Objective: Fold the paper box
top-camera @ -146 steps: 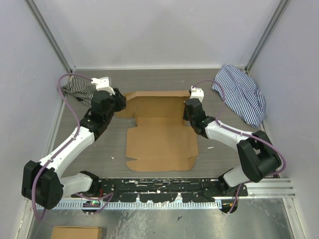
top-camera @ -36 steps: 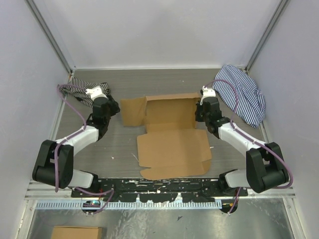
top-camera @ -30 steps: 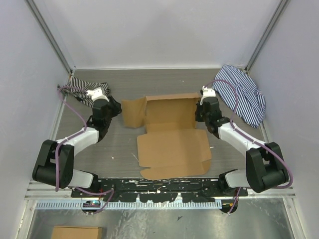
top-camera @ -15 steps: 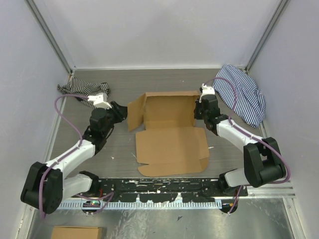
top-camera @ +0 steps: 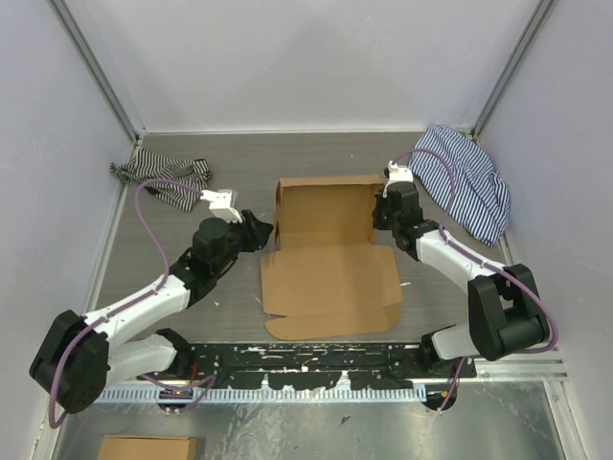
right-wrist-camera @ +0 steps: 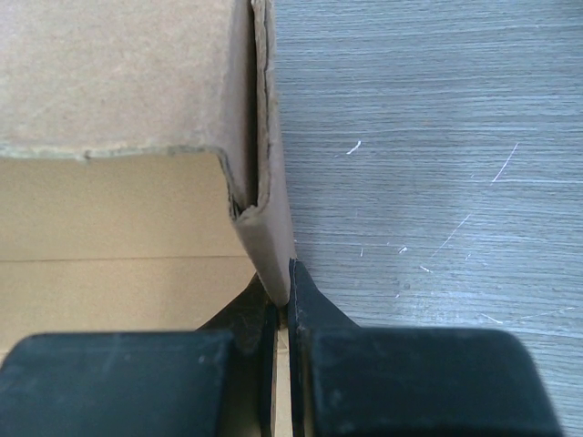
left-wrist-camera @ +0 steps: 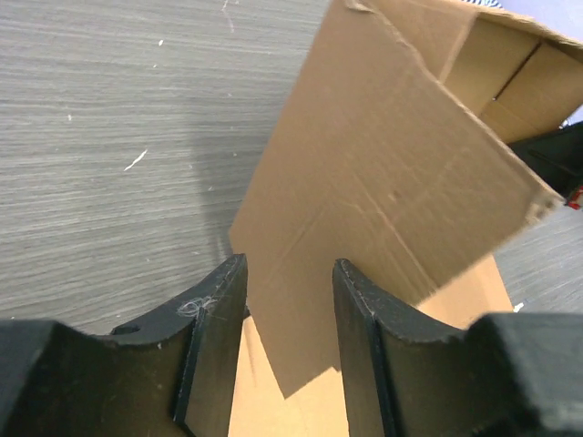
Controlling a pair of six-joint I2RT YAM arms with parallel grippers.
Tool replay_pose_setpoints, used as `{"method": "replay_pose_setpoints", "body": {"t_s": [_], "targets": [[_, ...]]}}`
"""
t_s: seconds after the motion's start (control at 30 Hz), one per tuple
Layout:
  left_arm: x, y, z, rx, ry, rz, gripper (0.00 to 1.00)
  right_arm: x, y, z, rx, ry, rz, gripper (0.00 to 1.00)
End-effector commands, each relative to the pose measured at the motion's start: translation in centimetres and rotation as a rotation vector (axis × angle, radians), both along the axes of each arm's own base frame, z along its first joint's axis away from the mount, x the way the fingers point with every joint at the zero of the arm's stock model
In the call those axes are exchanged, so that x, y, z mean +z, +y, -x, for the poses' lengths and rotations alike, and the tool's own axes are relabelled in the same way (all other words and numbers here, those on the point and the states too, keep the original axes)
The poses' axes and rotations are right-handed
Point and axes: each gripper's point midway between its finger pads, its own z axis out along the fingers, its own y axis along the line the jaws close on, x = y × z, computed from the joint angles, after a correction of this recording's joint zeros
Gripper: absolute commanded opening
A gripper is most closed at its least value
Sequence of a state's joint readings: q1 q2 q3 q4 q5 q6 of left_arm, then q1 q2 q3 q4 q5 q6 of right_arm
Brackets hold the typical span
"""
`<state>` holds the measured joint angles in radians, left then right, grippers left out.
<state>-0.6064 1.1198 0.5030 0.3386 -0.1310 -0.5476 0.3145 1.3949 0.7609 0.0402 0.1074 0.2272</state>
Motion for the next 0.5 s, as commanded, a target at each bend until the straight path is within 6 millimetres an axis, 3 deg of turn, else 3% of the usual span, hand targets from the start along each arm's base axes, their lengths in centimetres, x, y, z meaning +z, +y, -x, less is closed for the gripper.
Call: {"method": "replay_pose_setpoints", "body": {"t_s": [0.0, 0.23, 0.47], "targets": [[2.4, -0.4, 0.7, -0.008, -0.078, -0.024, 0.50, -1.3, 0.2, 0.6, 0.002, 0.053, -0.004, 0.01], [2.5, -1.6, 2.1, -0.050, -0.080, -0.037, 0.52, -1.1, 0.4, 0.6, 0.009, 0.046, -0.008, 0.01], [1.2, -2.7, 1.0, -0.063, -0.075, -0.114, 0.53, -1.1, 1.2, 1.1, 0.048, 0.042, -0.004, 0.01]]}}
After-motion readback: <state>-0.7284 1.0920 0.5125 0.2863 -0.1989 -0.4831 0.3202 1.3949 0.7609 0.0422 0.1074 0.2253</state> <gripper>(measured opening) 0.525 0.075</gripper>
